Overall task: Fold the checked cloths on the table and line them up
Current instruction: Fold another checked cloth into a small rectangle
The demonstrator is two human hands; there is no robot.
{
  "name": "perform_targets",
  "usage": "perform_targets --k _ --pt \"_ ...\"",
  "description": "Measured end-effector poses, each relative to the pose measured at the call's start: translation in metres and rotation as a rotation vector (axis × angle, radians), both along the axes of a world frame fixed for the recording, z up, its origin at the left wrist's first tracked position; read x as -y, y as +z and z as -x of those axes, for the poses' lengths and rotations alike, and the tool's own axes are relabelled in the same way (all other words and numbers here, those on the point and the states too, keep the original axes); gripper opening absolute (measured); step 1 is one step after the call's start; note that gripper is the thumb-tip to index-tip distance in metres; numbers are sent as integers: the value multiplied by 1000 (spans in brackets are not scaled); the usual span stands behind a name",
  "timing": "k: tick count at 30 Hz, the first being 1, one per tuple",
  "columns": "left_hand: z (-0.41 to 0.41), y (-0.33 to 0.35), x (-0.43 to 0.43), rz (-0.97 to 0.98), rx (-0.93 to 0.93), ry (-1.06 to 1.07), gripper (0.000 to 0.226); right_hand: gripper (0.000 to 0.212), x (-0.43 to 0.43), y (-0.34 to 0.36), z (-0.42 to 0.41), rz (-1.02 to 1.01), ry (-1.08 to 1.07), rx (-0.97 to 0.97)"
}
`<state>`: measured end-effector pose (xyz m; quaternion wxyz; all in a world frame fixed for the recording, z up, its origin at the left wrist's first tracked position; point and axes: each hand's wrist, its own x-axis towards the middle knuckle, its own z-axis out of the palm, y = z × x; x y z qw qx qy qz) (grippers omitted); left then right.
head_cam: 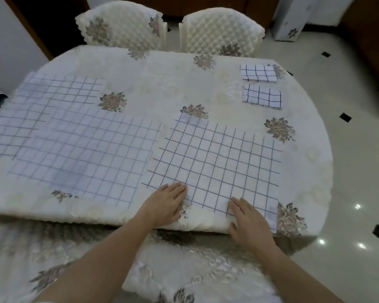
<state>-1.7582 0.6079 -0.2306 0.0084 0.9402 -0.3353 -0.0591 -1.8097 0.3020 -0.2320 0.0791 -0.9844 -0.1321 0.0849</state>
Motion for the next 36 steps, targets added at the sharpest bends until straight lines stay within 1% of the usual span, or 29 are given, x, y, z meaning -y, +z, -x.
perform_targets --k 2,5,9,15,18,20,22,25,26,28,30,31,34,36 --pt "-2 -5 -2 -8 7 -5 58 64 -3 0 0 -5 -11 38" --pt "-5 -11 -5 -6 89 -24 50 61 -4 1 -1 5 4 104" --pt "-9 -16 -3 65 177 -89 37 60 -2 -4 -1 11 42 180" --pt "-17 -9 -3 121 187 -111 44 54 9 -4 -3 30 22 183" --pt "-19 -10 -8 142 165 -89 51 45 19 -6 -4 -11 -4 171" --pt "-21 -14 -14 156 131 -45 54 36 29 -7 -4 -55 -5 133" --pt "-22 -17 -18 185 109 -29 50 27 38 -4 -2 -103 -23 106" --pt "-20 -14 -18 246 125 -51 29 46 50 0 3 -159 -46 53" --pt "-18 -11 -18 270 123 -41 24 48 55 0 5 -172 -35 30" --pt "-12 -1 -19 336 73 -3 20 48 63 2 9 -189 0 10" --pt "-3 13 -22 391 -17 17 13 49 70 10 13 -218 -13 17" --pt "3 22 -25 396 -75 29 17 47 72 16 16 -234 -20 23" --pt "22 41 -34 384 -254 103 29 30 80 31 28 -233 -11 31" --pt "35 50 -40 436 -321 193 36 21 87 40 35 -215 -52 -6"
